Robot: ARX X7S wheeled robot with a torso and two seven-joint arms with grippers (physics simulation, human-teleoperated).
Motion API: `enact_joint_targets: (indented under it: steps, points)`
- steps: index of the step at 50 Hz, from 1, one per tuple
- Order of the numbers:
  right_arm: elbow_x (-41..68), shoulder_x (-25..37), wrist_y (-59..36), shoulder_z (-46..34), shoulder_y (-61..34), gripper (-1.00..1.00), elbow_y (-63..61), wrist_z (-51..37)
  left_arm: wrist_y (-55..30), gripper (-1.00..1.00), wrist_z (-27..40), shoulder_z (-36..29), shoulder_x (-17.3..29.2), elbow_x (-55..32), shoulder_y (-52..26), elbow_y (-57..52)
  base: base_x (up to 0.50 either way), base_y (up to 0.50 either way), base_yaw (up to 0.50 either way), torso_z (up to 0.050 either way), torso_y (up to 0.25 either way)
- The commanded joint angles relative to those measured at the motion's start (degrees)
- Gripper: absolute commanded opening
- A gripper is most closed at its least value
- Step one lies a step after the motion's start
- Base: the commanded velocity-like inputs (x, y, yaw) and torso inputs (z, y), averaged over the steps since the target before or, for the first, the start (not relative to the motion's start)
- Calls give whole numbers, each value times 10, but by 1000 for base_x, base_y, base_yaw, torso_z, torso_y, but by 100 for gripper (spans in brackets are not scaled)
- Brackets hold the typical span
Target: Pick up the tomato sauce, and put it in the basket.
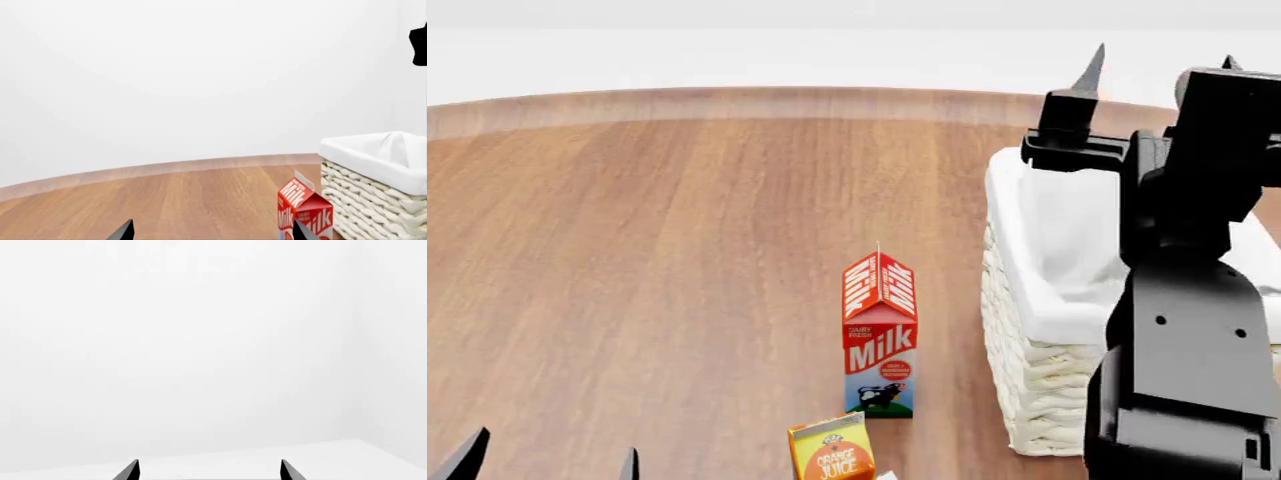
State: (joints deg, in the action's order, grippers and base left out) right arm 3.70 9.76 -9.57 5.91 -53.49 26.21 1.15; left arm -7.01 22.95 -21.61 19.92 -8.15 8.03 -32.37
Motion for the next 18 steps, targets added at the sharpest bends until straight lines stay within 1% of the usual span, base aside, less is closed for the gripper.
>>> enact_joint_targets:
  steps: [1, 2, 7, 13, 18]
  points:
    - [13, -1, -62, -6, 122, 100, -324, 10, 1, 100, 1, -3, 1, 0, -1, 3, 0, 0, 0, 0, 0]
    - [20, -6, -45, -2, 137, 100, -352, 11, 2, 100, 1, -4, 1, 0, -1, 4, 0, 0, 0, 0, 0]
    - [51, -16, -27, 11, 181, 100, -446, 13, 1, 100, 3, -2, 3, -2, 0, 0, 0, 0, 0, 0, 0]
    - [71, -20, 5, 27, 233, 100, -519, 10, 2, 100, 4, -4, 4, -1, 0, -1, 0, 0, 0, 0, 0]
    - [76, -26, 50, 33, 282, 100, -569, 9, 2, 100, 4, -6, 4, -1, 0, 0, 0, 0, 0, 0, 0]
